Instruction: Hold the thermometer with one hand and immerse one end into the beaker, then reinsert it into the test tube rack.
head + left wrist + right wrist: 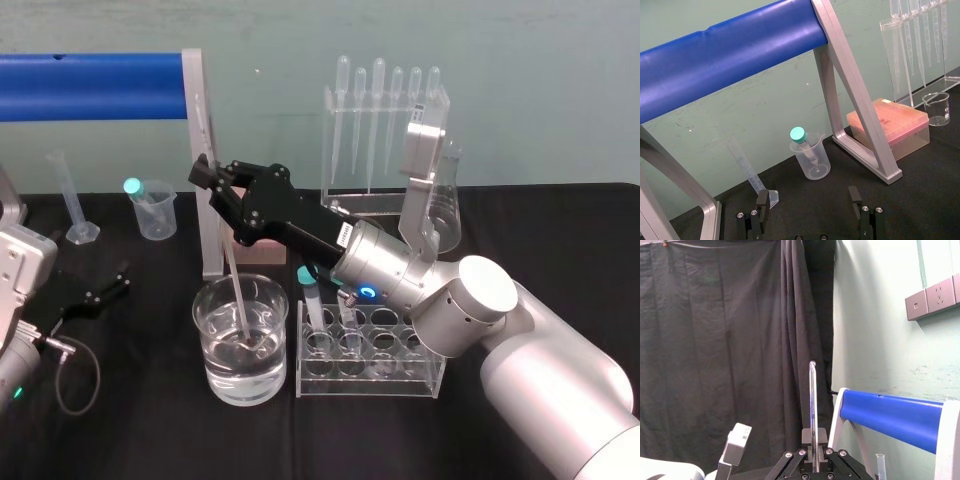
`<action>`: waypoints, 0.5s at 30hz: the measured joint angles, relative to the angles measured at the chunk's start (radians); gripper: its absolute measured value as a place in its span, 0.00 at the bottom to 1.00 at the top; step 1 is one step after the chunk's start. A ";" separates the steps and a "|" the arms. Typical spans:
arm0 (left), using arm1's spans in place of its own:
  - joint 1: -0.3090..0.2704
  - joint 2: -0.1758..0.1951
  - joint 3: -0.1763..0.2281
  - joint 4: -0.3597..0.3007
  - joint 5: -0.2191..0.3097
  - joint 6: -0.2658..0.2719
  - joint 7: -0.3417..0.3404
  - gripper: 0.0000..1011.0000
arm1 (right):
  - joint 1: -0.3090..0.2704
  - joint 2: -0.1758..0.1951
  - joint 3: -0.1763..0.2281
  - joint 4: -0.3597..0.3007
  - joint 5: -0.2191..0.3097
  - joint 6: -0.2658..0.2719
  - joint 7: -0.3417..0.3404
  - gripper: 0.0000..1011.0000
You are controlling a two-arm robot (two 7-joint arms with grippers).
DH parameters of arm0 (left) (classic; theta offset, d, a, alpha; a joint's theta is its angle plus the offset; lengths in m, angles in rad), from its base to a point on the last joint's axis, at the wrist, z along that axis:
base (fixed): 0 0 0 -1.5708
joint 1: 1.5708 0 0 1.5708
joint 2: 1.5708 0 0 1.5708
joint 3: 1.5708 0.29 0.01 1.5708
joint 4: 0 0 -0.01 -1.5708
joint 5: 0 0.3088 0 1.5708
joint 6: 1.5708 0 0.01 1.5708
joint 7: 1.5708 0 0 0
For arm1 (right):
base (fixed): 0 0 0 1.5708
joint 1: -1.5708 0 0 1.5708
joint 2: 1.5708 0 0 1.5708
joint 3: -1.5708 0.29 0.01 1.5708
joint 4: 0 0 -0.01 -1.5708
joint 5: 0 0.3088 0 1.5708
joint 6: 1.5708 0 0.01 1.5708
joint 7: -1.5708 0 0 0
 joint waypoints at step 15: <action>0.000 0.000 0.000 0.000 0.000 0.000 0.000 1.00 | 0.000 0.000 0.000 0.000 0.000 0.000 0.000 0.06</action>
